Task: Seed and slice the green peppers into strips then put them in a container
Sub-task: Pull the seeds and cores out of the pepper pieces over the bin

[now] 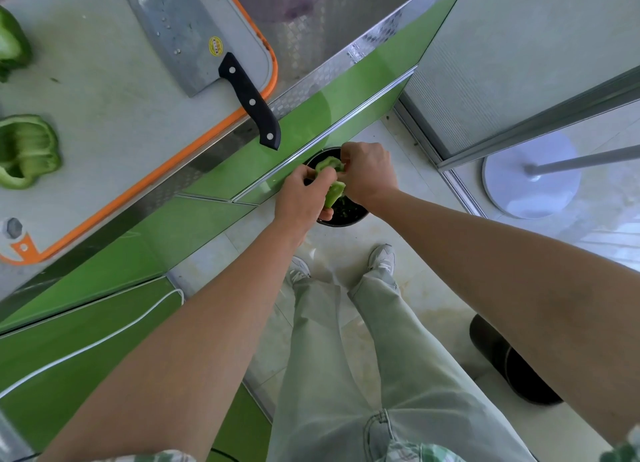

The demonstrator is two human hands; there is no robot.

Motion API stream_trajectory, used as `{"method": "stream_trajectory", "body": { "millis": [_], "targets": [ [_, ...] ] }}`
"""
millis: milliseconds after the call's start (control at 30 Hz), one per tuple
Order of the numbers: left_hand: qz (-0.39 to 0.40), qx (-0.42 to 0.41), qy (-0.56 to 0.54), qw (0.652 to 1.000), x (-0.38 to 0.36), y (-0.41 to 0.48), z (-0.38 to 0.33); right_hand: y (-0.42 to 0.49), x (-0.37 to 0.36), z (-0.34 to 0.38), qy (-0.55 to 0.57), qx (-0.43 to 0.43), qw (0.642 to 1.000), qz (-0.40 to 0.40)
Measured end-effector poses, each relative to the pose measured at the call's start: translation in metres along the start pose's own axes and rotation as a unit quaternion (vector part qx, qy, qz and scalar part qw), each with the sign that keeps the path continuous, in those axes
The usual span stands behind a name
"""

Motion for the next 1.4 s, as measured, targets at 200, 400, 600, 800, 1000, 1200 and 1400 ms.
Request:
{"method": "stream_trajectory", "body": {
  "millis": [200, 400, 600, 800, 1000, 1200, 1400],
  "targets": [
    [-0.006, 0.015, -0.004, 1.000, 0.001, -0.001, 0.003, 0.002, -0.004, -0.004, -0.001, -0.008, 1.000, 0.004],
    [-0.016, 0.047, -0.056, 0.997, 0.012, 0.005, 0.011, 0.005, -0.010, -0.008, 0.083, -0.011, 0.996, 0.013],
    [-0.025, 0.075, -0.103, 0.992, 0.021, 0.007, 0.017, 0.002, -0.007, -0.026, 0.184, -0.039, 0.982, 0.034],
    [-0.026, 0.066, -0.094, 0.993, 0.017, 0.010, 0.018, 0.002, -0.019, -0.010, 0.183, 0.034, 0.982, 0.044],
    [-0.035, 0.073, -0.084, 0.993, 0.022, 0.012, 0.021, 0.003, -0.016, -0.013, 0.193, 0.005, 0.981, 0.024],
    [-0.032, 0.078, -0.079, 0.993, 0.028, 0.011, 0.023, 0.003, -0.014, -0.034, 0.154, -0.070, 0.984, 0.049],
    [-0.039, 0.069, -0.073, 0.994, 0.029, 0.012, 0.021, 0.010, -0.008, -0.017, 0.133, -0.007, 0.991, 0.010]
  ]
}}
Point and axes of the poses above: each hand's wrist, its own y-axis towards the middle knuckle, its own x-axis out of the back of the hand, z = x × y, the point moved 5 cm from there along y, towards the middle knuckle, and after that the axes turned 4 degrees about x, right-handed, at the moved point
